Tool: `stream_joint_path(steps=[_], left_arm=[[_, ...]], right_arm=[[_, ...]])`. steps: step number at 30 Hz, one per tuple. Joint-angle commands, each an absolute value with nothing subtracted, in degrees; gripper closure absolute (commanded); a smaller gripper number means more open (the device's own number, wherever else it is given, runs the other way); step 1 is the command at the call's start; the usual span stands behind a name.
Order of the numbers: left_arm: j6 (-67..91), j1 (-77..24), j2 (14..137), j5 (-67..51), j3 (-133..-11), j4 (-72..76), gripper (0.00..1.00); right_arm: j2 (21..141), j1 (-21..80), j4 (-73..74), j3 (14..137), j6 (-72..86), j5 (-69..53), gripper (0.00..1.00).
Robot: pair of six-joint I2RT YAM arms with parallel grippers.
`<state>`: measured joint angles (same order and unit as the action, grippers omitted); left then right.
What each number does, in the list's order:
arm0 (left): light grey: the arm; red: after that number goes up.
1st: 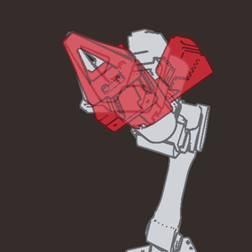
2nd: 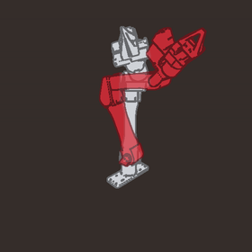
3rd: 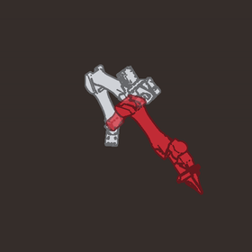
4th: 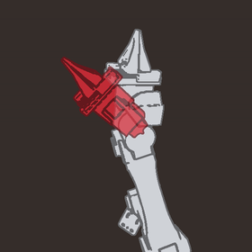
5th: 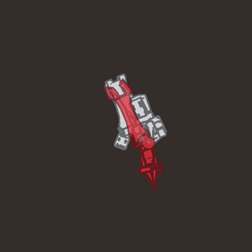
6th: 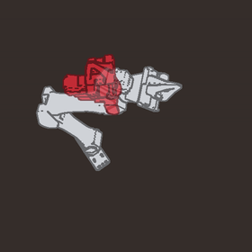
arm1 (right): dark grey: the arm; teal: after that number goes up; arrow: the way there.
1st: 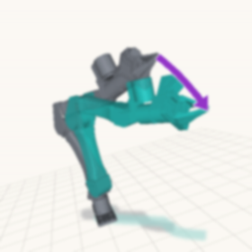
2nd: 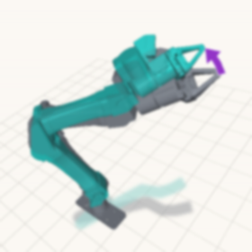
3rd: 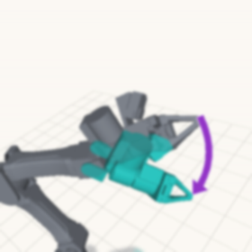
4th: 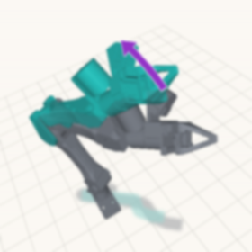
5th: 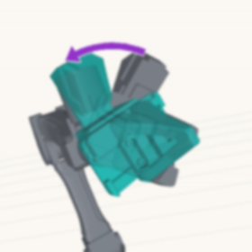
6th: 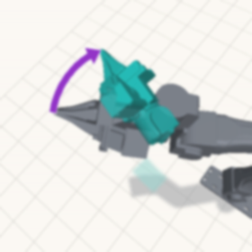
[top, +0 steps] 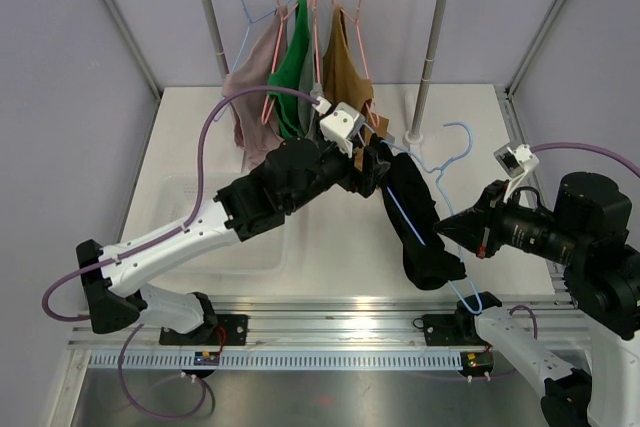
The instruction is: Remove the tank top from the hanger
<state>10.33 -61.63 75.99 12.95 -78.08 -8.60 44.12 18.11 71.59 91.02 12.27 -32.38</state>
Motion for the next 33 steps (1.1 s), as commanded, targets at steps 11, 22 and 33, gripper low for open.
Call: stream_joint_path(steps=[11, 22, 33], left_arm=[[10.8, -62.0, 76.3, 15.5, -77.5, -3.6, 0.7], [16.0, -61.8, 73.4, 37.4, -79.5, -12.6, 1.0], [26.1, -56.2, 67.2, 36.4, -77.9, -18.2, 1.0]], right_arm=[[43.1, 18.5, 67.4, 90.4, 11.9, -33.4, 1.0], [41.7, 20.6, 69.2, 89.3, 9.6, -33.6, 1.0], [34.5, 25.4, 67.7, 87.8, 5.5, -42.3, 1.0]])
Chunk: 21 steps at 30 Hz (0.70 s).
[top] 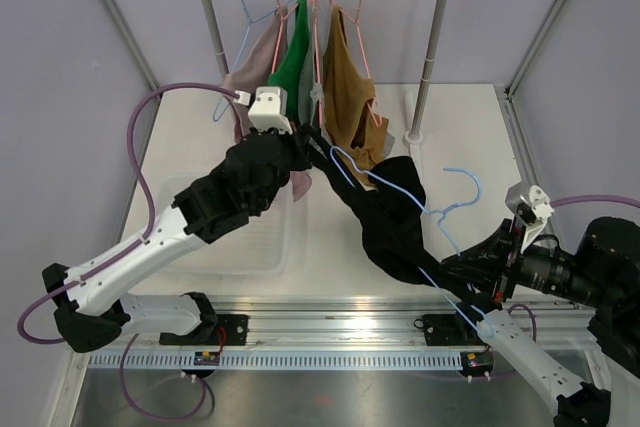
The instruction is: Remove the tank top from the hanger
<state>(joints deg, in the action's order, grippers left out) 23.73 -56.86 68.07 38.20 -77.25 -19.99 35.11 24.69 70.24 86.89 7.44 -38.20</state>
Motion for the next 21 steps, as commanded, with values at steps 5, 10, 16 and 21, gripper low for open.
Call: stream_joint_path(steps=[5, 10, 16, 21], left_arm=[[24.6, -56.4, 64.9, 15.4, -74.0, -13.0, 1.0], [23.9, -59.2, 61.4, 1.6, -63.0, -4.6, 1.0], [22.0, -67.5, 64.5, 4.9, -56.1, -4.7, 1.0], [25.5, -67.9, 65.7, 9.3, -51.4, -5.0, 1.0]], right_arm=[[31.3, 25.5, 56.2, 82.0, 9.4, -32.0, 1.0], [25.0, 25.4, 21.6, 66.8, 19.7, -23.4, 1.0], [30.3, 25.4, -2.1, 59.2, 18.9, -6.9, 1.0], [35.9, 25.4, 2.6, 62.1, 12.3, -0.4, 1.0]])
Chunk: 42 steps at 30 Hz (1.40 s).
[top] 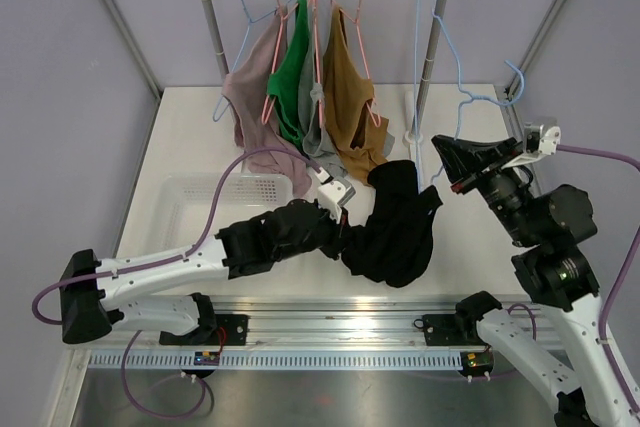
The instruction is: Remove the tank top from the hanger
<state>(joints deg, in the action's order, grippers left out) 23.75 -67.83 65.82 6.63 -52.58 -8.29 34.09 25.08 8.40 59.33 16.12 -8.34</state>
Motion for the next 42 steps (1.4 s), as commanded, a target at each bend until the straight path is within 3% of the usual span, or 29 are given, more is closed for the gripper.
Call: stream_joint_path(steps=[1, 5, 11, 15, 17, 21, 23, 24, 31, 42], left_arm=[[25.6, -67.9, 65.7, 9.8, -51.3, -5.4, 1.0], [25.9, -68.1, 65.2, 10.6, -50.7, -5.9, 1.0], [26.7, -68.4, 65.4, 16.2, -54.1, -14.9, 0.96], [25.8, -68.6, 63.9, 11.5, -52.9, -13.1, 1.0], [26.2, -68.7, 63.9, 12.6, -53.6, -13.9, 0.87], [26.2, -68.9, 64.1, 15.0, -56.6, -18.7, 0.45], [26.3, -69.0, 63.5, 17.4, -58.2, -20.8, 0.1], [26.5, -69.1, 62.4, 18.4, -59.7, -23.6, 0.01], [31.5, -69.1, 58.3, 33.9, -67.4, -41.8, 0.01], [32.9, -69.1, 46.2, 34.5, -62.9, -48.7, 0.01]], right_arm=[[35.5, 25.4, 2.6, 61.9, 12.4, -0.4, 1.0], [29.7, 25.4, -6.4, 52.6, 13.9, -1.2, 1.0], [30.2, 25.4, 13.0, 57.4, 10.0, 5.5, 1.0], [22.5, 25.4, -1.5, 43.9, 11.2, 7.6, 1.0], [23.9, 25.4, 2.5, 46.8, 11.2, 4.7, 1.0], [38.7, 25.4, 25.6, 60.5, 13.6, 3.0, 1.0], [43.3, 25.4, 33.4, 67.1, 14.2, 4.5, 1.0], [45.4, 25.5, 35.3, 69.0, 14.8, 4.7, 1.0], [66.4, 25.4, 47.0, 90.7, 12.4, 4.3, 1.0], [97.3, 25.2, 56.1, 127.7, 5.0, 7.5, 1.0]])
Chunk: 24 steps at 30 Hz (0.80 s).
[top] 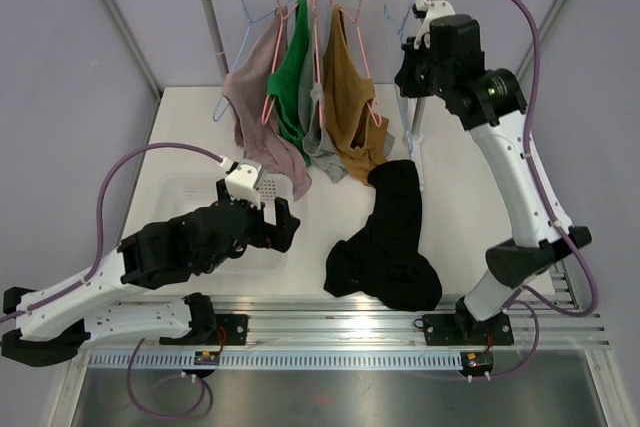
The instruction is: Remove the tank top from the hanger
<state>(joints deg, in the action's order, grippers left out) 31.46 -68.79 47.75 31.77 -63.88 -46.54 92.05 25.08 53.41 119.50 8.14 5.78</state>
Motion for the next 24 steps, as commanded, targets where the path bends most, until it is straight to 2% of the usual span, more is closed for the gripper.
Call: stream_joint_path(steps=[1, 8, 20, 22, 23, 24], left_arm=[[33.1, -69.1, 45.9, 34.5, -62.8, -49.0, 0.01], [33.3, -69.1, 43.0, 34.8, -60.6, -50.5, 0.01], [33.0, -69.1, 42.2, 32.4, -57.2, -47.4, 0.01], [33.0, -69.1, 43.0, 31.8, -57.0, -46.2, 0.01], [33.0, -69.1, 43.2, 31.6, -57.0, -45.6, 0.01], [32.7, -69.1, 43.5, 31.4, -56.9, -45.0, 0.01]], right_arm=[[99.2, 25.1, 57.2, 133.4, 4.8, 8.3, 1.0], [113.6, 23.0, 60.6, 153.4, 4.8, 7.2, 1.0], [114.8, 19.0, 59.1, 149.5, 5.2, 1.0, 1.0], [113.6, 19.0, 58.4, 146.9, 5.4, 0.2, 0.94], [112.4, 19.0, 58.1, 146.0, 5.5, 0.3, 0.81], [111.9, 18.9, 57.7, 144.9, 5.7, 0.3, 0.8]])
